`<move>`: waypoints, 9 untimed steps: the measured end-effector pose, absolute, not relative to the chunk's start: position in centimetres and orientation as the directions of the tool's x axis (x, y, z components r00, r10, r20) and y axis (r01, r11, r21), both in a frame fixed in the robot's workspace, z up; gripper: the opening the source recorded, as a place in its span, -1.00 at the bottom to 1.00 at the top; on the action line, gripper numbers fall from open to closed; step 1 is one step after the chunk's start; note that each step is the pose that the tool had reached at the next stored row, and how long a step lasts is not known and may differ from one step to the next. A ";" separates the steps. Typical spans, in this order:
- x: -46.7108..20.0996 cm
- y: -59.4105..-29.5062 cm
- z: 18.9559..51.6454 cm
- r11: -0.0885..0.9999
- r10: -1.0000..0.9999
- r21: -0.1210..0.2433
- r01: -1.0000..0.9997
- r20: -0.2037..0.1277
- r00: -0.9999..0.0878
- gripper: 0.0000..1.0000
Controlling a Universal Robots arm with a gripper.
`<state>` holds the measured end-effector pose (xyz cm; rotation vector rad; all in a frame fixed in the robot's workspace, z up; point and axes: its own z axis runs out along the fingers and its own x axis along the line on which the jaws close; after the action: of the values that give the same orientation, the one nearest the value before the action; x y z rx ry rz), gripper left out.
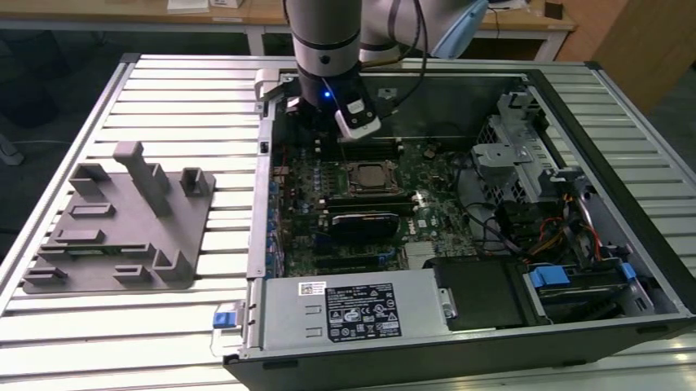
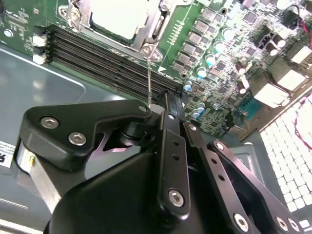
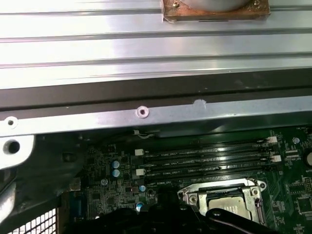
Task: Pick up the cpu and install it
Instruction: 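Install the first cpu locking lever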
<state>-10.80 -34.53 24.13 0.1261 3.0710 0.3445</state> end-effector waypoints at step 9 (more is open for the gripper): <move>-9.0 -34.5 24.1 0.972 0.086 0.223 0.076 -0.039 -0.995 -0.79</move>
<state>-9.01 -34.53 24.13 0.1262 3.0710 0.3444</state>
